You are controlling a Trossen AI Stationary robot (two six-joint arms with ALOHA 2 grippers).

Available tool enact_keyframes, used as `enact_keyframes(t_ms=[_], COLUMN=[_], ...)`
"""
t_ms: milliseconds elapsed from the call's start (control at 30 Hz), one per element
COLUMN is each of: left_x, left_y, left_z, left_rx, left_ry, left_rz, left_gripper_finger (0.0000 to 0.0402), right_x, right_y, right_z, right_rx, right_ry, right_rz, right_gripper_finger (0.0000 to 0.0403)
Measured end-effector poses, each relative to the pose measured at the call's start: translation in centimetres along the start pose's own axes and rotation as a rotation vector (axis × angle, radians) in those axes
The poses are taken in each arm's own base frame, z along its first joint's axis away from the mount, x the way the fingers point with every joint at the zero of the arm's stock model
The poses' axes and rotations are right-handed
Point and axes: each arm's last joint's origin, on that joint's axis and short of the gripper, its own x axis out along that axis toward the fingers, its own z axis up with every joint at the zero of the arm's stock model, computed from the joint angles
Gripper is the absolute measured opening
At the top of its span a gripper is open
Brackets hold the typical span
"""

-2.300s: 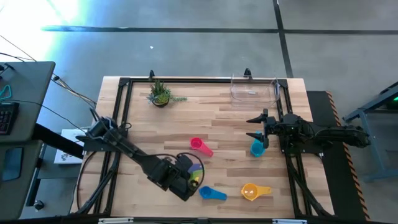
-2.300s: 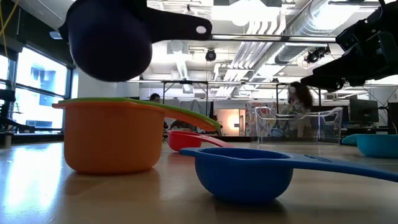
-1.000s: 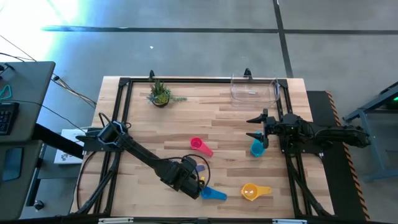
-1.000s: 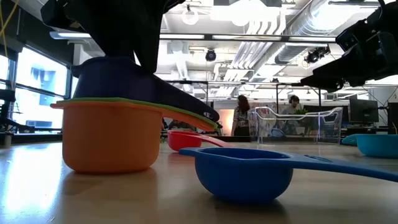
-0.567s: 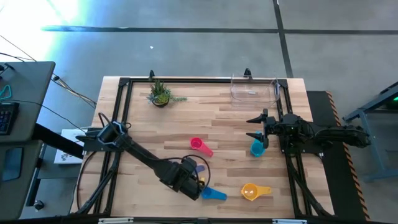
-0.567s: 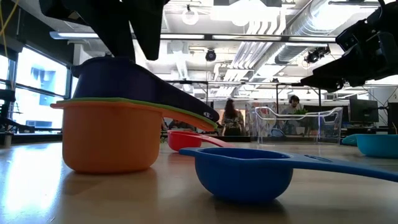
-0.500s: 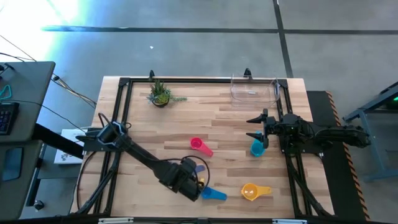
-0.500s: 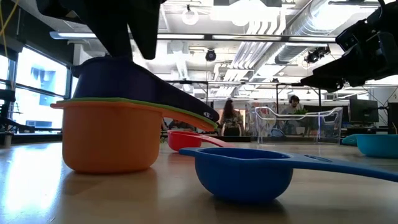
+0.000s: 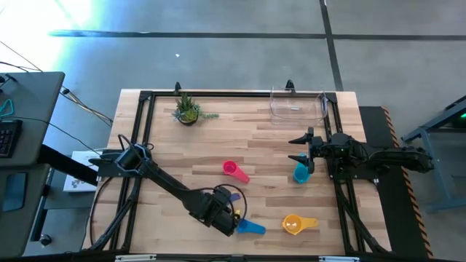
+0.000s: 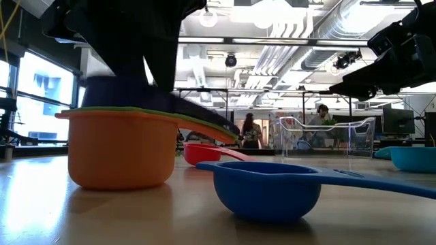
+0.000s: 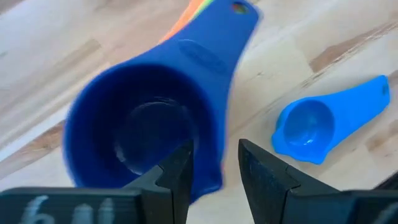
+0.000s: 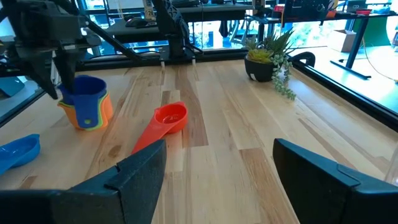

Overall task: Nest measuring cups in basket
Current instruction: Stack the violet measuring cup on top of the green measuring cup

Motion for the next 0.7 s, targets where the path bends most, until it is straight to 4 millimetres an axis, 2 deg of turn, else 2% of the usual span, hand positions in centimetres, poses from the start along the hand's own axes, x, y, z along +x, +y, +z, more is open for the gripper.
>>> enact_keyframes(t_ms=[433,700], left_x=[0.0,-3.8], left_y=[0.1,0.6], left_z=[0.8,1.8], left_rx=[0.037,0.161], left_ry=[-0.002,-0.071], left_rz=[0.006,-0.078], left_gripper_finger=[0.0115,0.0115], right_x=[0.0,0.0], right_y=[0.0,0.0], right_z=[0.0,0.0], right_rx=[0.000,0.000], right_ry=[0.000,0.000], right_rz=[0.000,0.000], right_gripper_finger=[0.0286,0.0286])
